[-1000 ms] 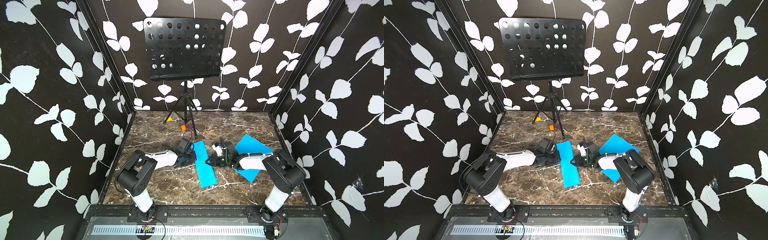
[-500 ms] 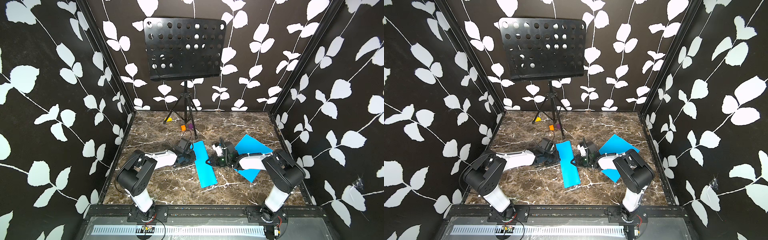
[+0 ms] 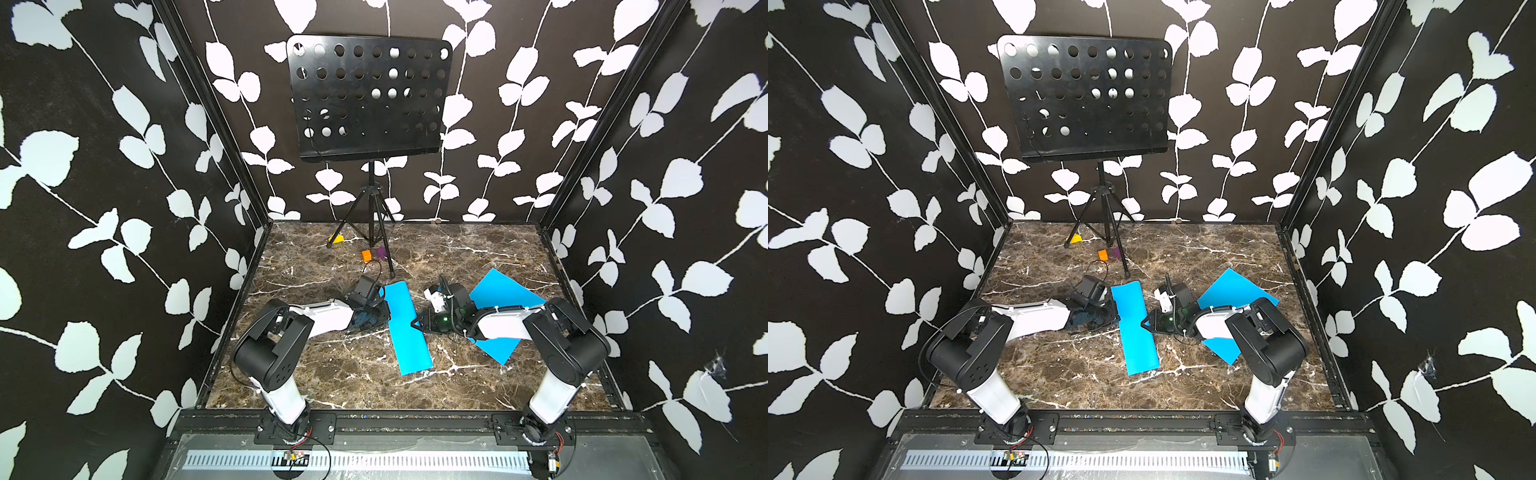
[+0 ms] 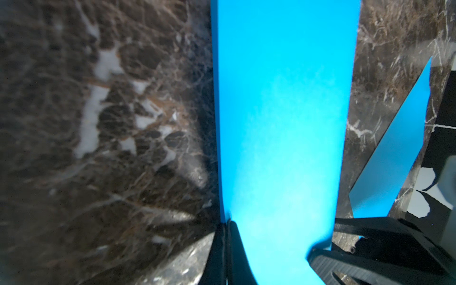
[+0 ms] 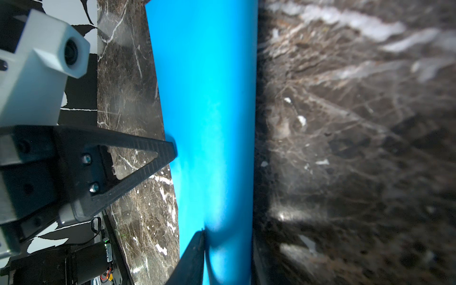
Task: Fold the rectangular paper in half along the long edge
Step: Fold the paper at the center of the board.
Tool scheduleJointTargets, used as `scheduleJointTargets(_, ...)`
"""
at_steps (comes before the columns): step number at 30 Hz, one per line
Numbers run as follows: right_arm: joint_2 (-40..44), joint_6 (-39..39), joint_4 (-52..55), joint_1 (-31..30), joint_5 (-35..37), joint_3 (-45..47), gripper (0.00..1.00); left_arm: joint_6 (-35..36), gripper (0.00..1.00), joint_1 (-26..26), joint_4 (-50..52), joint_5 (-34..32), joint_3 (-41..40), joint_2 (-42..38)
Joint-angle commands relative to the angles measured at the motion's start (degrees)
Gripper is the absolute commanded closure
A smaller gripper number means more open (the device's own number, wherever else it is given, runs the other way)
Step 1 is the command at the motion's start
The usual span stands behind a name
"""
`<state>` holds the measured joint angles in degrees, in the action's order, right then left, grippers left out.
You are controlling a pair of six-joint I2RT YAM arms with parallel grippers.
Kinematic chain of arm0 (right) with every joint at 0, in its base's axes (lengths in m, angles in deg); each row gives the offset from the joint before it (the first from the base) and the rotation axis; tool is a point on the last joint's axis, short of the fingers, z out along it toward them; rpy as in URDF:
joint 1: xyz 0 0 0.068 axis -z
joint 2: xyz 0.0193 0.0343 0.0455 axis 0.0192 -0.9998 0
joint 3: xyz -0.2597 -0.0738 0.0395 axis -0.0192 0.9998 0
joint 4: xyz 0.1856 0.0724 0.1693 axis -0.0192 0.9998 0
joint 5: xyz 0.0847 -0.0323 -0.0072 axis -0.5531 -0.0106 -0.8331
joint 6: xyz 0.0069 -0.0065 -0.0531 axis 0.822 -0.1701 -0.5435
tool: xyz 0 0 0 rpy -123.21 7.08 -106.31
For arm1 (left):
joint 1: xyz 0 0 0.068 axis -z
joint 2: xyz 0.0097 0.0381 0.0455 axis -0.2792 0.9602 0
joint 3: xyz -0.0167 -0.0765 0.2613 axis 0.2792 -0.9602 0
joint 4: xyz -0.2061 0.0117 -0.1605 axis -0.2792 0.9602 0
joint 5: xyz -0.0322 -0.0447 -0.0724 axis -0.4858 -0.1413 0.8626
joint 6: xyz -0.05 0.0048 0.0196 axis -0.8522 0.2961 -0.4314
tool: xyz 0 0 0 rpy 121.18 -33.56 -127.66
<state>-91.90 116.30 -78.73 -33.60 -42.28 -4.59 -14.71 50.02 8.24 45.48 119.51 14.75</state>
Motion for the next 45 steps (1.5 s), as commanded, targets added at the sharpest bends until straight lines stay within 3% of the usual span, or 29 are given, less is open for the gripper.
scheduleJointTargets(1,-2.13,0.24,3.04,0.16,1.38,0.39,0.68,0.9,1.0,-0.47,1.72,0.35,1.06,0.76)
scheduleJointTargets(34,-2.63,0.32,4.01,0.16,1.41,-0.67,0.73,0.3,1.0,-0.4,0.03,1.65,1.0,3.22)
scheduleJointTargets(45,-2.67,0.44,4.01,0.16,1.42,-0.58,0.8,0.05,1.0,-0.41,-0.41,1.6,0.35,4.12)
